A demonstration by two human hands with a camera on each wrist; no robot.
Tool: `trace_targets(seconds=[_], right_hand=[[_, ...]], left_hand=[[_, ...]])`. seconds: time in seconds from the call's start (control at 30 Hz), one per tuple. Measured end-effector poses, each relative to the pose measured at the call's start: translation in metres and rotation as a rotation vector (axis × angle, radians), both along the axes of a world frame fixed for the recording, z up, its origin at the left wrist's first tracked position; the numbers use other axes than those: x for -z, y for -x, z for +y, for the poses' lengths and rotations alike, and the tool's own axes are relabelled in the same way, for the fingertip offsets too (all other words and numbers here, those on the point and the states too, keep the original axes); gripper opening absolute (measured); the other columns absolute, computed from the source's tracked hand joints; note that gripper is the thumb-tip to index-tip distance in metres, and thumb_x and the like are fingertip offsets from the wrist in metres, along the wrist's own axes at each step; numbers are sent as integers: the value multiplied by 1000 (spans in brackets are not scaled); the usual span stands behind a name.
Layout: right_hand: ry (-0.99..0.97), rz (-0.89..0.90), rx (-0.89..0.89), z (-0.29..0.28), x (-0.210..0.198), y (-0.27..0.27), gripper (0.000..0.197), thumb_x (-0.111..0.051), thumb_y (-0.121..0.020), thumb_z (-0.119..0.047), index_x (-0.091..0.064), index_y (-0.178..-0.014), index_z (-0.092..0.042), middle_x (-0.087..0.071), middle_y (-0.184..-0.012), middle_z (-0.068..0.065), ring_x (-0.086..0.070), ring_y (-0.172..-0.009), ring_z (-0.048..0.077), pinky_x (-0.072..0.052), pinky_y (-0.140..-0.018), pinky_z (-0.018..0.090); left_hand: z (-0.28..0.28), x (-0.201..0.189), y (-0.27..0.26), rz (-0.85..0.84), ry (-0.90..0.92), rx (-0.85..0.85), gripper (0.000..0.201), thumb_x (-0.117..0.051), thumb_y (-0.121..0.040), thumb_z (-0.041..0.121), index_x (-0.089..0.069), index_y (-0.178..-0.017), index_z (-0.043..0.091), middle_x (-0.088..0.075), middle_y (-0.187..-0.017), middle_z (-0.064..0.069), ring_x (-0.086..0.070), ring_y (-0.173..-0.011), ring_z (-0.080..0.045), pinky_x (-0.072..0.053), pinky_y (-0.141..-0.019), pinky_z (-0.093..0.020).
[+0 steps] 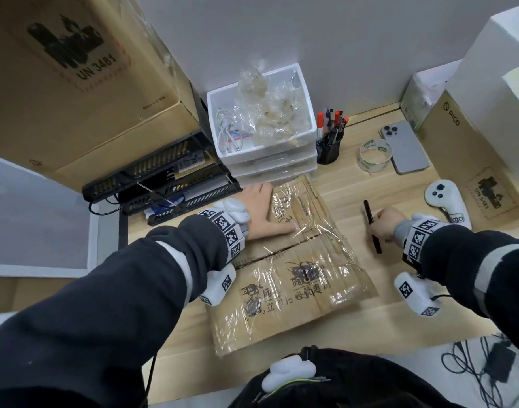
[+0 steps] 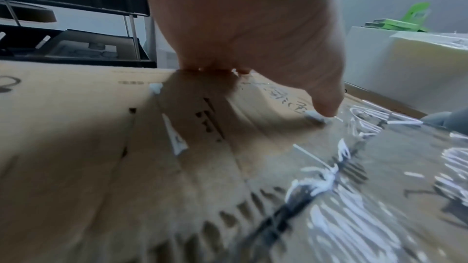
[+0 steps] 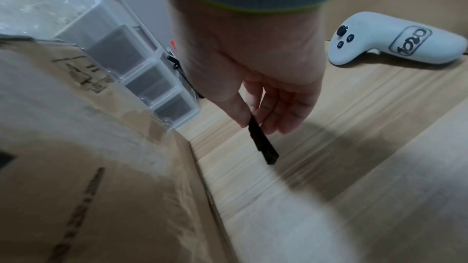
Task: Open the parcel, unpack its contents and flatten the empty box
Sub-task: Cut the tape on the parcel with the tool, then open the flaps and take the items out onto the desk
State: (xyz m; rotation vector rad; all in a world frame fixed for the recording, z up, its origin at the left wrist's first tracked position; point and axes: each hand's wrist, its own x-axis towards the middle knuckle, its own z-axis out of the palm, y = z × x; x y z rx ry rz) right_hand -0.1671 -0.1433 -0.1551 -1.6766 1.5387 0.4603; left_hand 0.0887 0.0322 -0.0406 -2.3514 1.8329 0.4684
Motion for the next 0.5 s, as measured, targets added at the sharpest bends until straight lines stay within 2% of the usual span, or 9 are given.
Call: trace_targets(seconds=[0.03,0.13,0.2,0.27,0.37,0.47,0.5], right_hand=[[3,31,-7,-4,2,0,4,-57,-84,-3,-60,-81,-1,-63,-83,17,-62,-77,33,-53,-65,37],[21,123,-51,-11,7,1,9,-62,-82,-4,-62,-90,-1,-63,-83,16,-60,-72,31,-46,-54,29],[31,165,-80,-15,10,0,5,-62,-85,-4,-59,-88,-1,-60,-77,15,-56,-67,28,-38,-46,26],[27,214,-124,-16,7,-3,6,-61,-87,-5,-59,-85,0,-57,-71,13,-54,-63,26,-35,-43,26],[19,296,-177,-21,2,-11,12,-60,-88,-11,-65,-83,-1,-60,-69,10,-56,-59,23,-40,-46,24],[40,339,-209,-29,8,-15,14,-58,-88,-19,-70,-87,-11,-54,-64,3,-51,-52,16,-46,-57,23],[61,338,-222,-30,9,-16,14,-58,-89,-18,-67,-81,-11,-53,-63,3,-49,-52,16,-46,-59,24]], left_hand=[[-4,2,-1,6,-12,-5,97,-41,-62,96,-47,-116,16,-56,-111,-4,-54,-93,-24,-52,-85,-43],[-10,7,-3,3,-5,-15,85,-38,-69,90,-47,-109,16,-58,-108,-6,-57,-91,-25,-52,-83,-41],[-15,10,-8,7,-23,4,74,-34,-76,87,-43,-103,19,-58,-103,-4,-58,-87,-25,-52,-80,-41],[-21,14,-15,39,-57,13,72,-26,-80,86,-44,-101,19,-58,-96,-2,-59,-81,-25,-54,-78,-42],[-30,23,-22,119,-38,-52,81,-19,-82,85,-54,-109,17,-65,-96,-3,-63,-83,-25,-54,-80,-43],[-37,28,-18,159,-17,-77,81,-17,-82,83,-58,-103,16,-65,-90,-2,-63,-80,-24,-53,-78,-44],[-37,28,-17,164,-15,-81,80,-17,-82,83,-57,-100,16,-64,-87,-2,-62,-78,-24,-53,-77,-44]])
